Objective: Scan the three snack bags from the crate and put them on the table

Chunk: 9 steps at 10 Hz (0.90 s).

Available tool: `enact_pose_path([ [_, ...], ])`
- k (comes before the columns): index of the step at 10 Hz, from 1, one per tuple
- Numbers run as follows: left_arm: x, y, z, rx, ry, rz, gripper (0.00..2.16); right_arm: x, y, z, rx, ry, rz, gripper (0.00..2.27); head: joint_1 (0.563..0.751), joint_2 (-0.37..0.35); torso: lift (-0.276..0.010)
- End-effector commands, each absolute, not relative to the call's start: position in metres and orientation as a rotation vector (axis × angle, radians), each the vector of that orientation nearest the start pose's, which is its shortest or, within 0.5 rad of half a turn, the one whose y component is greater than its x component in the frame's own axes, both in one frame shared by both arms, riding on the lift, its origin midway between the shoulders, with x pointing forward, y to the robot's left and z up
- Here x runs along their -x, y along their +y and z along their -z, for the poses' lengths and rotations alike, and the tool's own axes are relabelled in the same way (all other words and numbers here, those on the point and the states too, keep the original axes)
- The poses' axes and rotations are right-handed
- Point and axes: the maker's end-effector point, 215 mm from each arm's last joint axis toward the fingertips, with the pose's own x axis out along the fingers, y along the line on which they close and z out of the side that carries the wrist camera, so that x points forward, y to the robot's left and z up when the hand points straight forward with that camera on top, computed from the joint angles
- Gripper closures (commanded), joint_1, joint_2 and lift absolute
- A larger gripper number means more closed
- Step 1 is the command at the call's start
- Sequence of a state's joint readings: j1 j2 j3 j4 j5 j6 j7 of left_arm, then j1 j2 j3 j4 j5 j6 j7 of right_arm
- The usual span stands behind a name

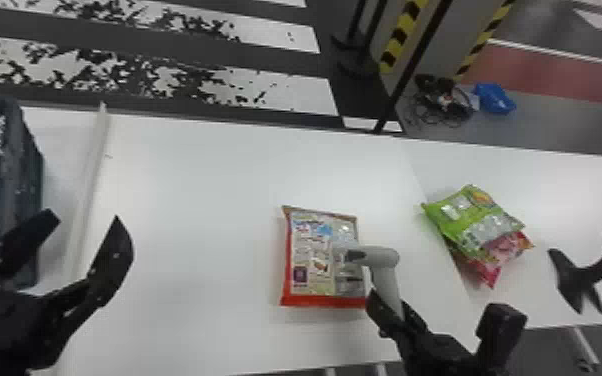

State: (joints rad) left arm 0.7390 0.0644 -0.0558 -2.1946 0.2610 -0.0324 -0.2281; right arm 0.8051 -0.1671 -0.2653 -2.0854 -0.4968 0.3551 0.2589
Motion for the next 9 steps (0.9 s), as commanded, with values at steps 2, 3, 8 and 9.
enact_pose_path([
  [2, -0.367, 0.158, 0.330, 0.257, 0.052, 0.285, 0.14, -0.297, -0.290, 0.499, -0.296, 0.568, -0.133, 2.23, 0.695, -0.244, -0.094],
  [3, -0.366, 0.159, 0.331, 0.256, 0.051, 0.283, 0.14, -0.296, -0.286, 0.503, -0.291, 0.575, -0.138, 2.23, 0.695, -0.236, -0.094],
  [8, -0.364, 0.164, 0.330, 0.251, 0.052, 0.277, 0.14, -0.307, -0.299, 0.497, -0.258, 0.535, -0.122, 2.23, 0.695, -0.216, -0.094],
  [9, -0.363, 0.164, 0.330, 0.252, 0.054, 0.277, 0.14, -0.312, -0.312, 0.489, -0.261, 0.516, -0.102, 2.23, 0.695, -0.220, -0.094],
])
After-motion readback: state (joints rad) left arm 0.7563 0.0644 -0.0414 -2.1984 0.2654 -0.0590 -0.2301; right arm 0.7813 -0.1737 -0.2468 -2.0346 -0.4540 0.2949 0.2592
